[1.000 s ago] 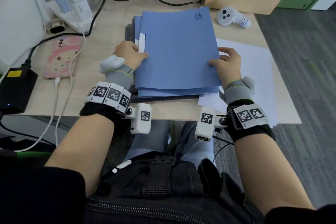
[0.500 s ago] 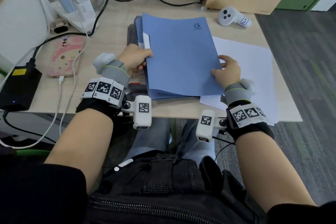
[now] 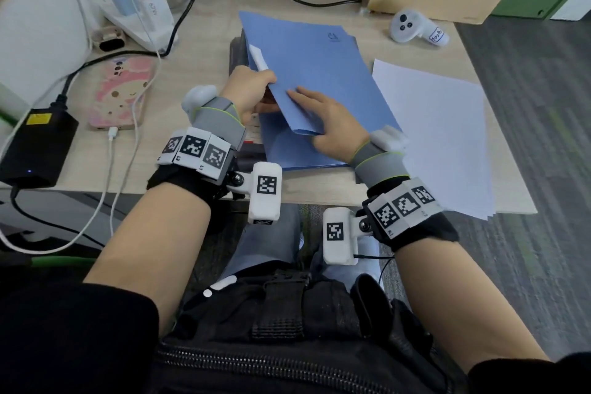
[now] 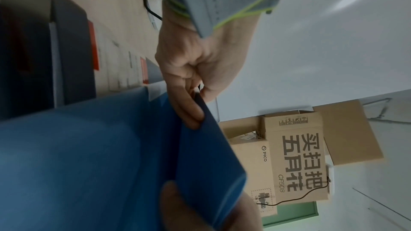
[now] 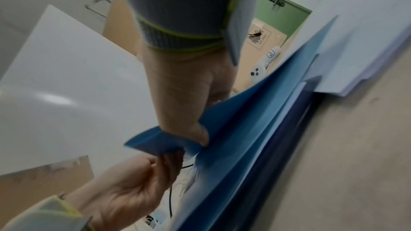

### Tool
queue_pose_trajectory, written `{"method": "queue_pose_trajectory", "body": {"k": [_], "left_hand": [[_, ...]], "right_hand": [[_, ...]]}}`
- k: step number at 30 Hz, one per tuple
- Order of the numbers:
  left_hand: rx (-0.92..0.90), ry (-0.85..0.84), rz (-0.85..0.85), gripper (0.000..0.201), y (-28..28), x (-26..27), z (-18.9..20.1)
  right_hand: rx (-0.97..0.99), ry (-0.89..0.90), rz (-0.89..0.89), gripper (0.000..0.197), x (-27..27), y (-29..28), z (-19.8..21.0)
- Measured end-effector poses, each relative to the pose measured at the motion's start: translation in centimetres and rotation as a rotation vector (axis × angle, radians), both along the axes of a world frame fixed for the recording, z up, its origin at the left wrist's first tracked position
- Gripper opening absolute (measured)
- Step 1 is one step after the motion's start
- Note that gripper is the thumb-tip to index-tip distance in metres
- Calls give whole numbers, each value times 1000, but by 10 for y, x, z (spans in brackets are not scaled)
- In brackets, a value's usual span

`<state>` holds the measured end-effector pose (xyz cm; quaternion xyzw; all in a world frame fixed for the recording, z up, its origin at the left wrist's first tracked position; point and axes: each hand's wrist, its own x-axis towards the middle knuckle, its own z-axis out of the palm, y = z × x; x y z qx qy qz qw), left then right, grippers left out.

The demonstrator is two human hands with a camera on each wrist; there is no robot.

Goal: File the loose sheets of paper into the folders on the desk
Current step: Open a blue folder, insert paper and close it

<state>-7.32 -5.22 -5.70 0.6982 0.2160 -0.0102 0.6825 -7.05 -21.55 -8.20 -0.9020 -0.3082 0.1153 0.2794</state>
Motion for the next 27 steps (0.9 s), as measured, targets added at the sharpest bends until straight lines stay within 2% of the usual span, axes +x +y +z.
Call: {"method": "queue_pose_trajectory", "body": {"k": [3,8,10,15,17,20,23,27], "left_hand": [[6,25,-18,15,5,-1,-1],[92,101,-93,19,10,1,2],[117,110,-115,26,11,1,1],[136,108,-141,26,12,-1,-3],[114,82,-100,28,18,-3,-3],[42,32,71,31,39,-2,-1],[48,-16,199,29,58,-3,-2],[-26,-123,244,20,49,-6,-7]], "right_hand": [[125,-115,-56,63,-2,-5,-1],[94,-265,-113,60,-1,-11,0],[84,-287,-139,61,-1,-15,0],[35,-260,-183,63,0,-16,-4],[23,-259,-219,63,3,-20,-7],[28,-258,-292,64,7,-33,-11],[59,-263,-289,64,5,-37,-10],[100,-305,-248,61,1,-28,-8]]}}
